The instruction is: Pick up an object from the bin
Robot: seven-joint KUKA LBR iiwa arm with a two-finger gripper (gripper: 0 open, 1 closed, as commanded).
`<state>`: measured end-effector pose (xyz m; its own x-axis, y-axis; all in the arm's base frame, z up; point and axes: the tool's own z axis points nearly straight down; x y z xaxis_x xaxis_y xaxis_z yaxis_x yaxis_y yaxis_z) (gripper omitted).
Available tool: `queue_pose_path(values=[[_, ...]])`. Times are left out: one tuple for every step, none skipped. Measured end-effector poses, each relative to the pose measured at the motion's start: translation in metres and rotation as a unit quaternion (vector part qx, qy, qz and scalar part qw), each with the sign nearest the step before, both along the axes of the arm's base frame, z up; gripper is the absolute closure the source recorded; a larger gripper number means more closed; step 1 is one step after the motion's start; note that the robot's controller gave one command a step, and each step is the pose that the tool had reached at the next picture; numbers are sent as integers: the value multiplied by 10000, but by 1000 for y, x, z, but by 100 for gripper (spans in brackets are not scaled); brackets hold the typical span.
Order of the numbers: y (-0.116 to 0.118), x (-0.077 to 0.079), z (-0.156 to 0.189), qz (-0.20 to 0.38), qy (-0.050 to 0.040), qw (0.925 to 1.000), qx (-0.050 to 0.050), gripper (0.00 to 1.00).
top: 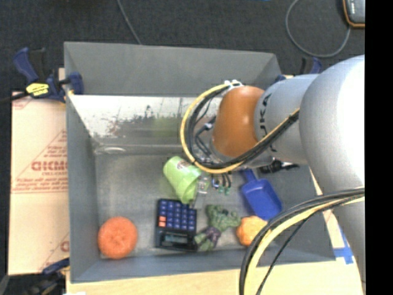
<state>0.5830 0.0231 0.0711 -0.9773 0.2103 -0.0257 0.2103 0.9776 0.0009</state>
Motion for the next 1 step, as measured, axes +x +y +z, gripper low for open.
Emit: queue_pose_path(values=[[2, -2, 4, 284, -1, 9996, -1, 100]])
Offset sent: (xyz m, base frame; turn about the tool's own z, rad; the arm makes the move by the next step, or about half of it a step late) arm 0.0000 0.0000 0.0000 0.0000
